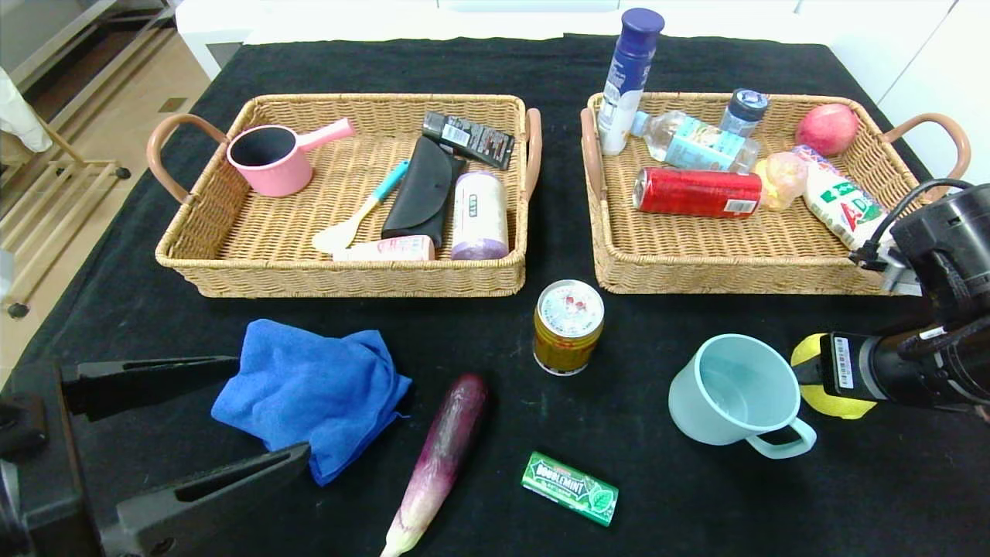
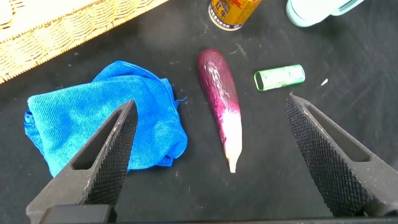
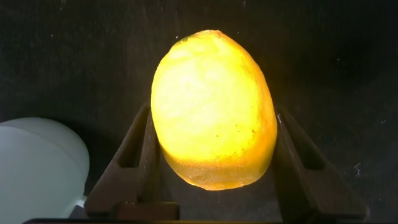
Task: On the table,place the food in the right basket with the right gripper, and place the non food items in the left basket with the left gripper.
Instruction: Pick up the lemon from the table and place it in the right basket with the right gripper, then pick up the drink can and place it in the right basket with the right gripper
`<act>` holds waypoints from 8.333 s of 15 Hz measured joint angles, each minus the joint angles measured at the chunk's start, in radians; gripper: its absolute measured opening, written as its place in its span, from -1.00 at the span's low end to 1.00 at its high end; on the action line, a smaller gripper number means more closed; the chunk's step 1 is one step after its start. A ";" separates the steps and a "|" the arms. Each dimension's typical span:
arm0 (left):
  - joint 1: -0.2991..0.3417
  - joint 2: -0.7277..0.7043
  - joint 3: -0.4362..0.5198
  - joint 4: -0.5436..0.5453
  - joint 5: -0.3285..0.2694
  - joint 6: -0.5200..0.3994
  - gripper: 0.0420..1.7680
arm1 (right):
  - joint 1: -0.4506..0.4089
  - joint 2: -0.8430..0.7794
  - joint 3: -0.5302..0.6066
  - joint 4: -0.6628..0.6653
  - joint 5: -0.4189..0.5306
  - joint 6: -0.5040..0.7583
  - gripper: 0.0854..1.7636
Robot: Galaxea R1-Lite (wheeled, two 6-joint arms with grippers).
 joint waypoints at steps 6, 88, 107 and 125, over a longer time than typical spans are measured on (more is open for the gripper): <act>0.000 0.000 0.000 0.000 0.001 0.000 0.94 | 0.017 -0.035 0.007 0.012 0.001 0.000 0.15; 0.004 -0.052 -0.013 0.001 0.036 0.018 0.94 | 0.685 0.412 -0.818 0.193 -0.358 -0.002 0.93; 0.004 -0.046 -0.004 0.001 0.035 0.019 0.94 | 0.627 0.519 -0.821 0.194 -0.379 0.030 0.54; 0.004 -0.051 0.001 0.003 0.034 0.034 0.94 | 0.639 0.506 -0.814 0.206 -0.379 0.023 0.33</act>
